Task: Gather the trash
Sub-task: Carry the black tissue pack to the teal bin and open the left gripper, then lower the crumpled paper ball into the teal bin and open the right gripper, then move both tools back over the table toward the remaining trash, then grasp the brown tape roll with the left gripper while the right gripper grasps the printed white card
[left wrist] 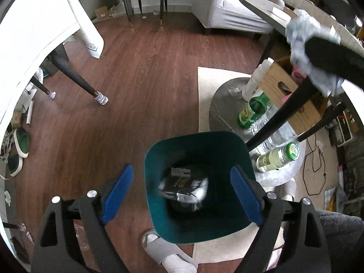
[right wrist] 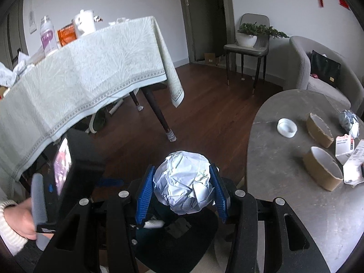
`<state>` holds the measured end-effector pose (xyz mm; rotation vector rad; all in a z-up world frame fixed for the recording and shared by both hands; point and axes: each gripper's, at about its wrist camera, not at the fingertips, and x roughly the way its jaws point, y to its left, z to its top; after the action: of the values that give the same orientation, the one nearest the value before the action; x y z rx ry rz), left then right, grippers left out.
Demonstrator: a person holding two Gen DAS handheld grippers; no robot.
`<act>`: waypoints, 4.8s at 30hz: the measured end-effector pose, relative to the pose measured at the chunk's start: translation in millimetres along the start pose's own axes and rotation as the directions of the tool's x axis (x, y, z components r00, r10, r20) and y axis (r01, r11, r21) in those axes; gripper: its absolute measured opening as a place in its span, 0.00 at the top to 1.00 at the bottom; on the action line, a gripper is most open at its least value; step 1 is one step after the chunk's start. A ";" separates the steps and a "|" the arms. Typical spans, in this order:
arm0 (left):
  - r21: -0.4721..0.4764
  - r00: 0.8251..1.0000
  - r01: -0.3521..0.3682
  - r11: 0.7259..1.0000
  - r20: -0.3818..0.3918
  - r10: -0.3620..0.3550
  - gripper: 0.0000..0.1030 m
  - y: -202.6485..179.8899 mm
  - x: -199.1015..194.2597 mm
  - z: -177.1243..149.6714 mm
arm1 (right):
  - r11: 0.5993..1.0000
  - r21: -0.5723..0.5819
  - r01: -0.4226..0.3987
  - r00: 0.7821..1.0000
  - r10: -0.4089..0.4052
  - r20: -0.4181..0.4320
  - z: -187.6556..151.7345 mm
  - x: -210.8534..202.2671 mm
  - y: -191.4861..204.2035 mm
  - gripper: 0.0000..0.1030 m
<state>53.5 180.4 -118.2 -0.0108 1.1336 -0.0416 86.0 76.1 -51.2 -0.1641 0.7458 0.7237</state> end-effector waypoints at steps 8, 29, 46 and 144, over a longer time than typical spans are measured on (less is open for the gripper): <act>-0.065 0.998 -0.002 0.998 0.060 0.006 0.12 22.0 -17.7 3.0 | 1.000 -0.013 0.006 0.996 -0.007 -0.087 -8.3 25.6 5.3 0.53; -0.195 0.945 0.082 0.977 0.326 -0.014 0.35 60.3 -84.6 12.9 | 0.997 -0.052 -0.064 0.937 0.042 -0.346 -55.3 103.9 41.1 0.53; -0.117 0.884 0.113 0.987 0.465 -0.046 0.53 47.6 -124.4 19.7 | 0.991 -0.083 -0.102 0.843 0.042 -0.536 -115.6 153.3 59.8 0.52; 0.275 0.910 0.194 0.942 0.307 -0.278 0.04 -192.6 -16.0 135.3 | 0.964 0.229 0.133 0.979 -0.164 0.120 12.6 -82.9 -255.6 0.14</act>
<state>163.9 -13.1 -40.7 0.0565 0.7661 -0.3819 217.9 -155.5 -14.7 0.0312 0.6677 0.4995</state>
